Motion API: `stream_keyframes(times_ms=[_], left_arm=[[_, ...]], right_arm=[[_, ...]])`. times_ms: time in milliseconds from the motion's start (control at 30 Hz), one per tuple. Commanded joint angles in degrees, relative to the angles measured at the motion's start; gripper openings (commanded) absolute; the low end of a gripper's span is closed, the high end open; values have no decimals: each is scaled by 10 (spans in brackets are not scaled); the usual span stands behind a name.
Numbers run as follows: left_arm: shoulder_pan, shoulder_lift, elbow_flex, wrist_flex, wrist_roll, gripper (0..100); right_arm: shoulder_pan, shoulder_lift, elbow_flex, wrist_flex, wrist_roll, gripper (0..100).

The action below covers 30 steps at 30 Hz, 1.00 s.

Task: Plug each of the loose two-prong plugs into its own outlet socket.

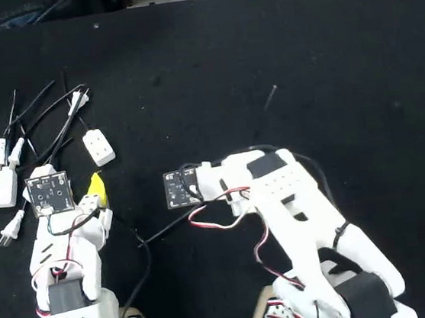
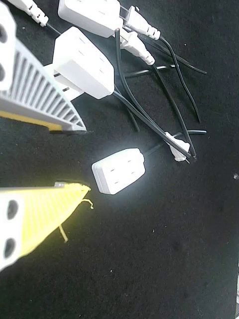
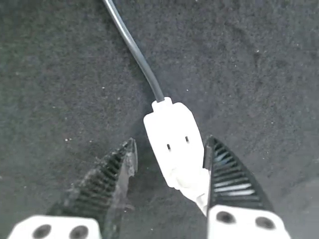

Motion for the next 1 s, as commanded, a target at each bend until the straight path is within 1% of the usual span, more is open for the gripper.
stream_keyframes(times_ms=[0,133,267,433,667,833,933,967], left_arm=[[-2,-5,11,-12,4,173],[-2,-5,11,-12,4,173],[-2,-5,11,-12,4,173],[-5,-5,10,-12,4,173],[-2,-5,9,-12,4,173],[-4,-5,10,-12,4,173],[-2,-5,11,-12,4,173],[-2,-5,11,-12,4,173]], right_arm=[[1,-20,-4,5,2,245],[0,-19,-4,4,8,249],[1,-19,-4,5,72,247],[1,-18,-2,2,113,247],[-1,12,10,-2,116,247],[13,93,7,-69,116,247],[27,122,-13,-72,116,241],[32,127,-18,-72,116,225]])
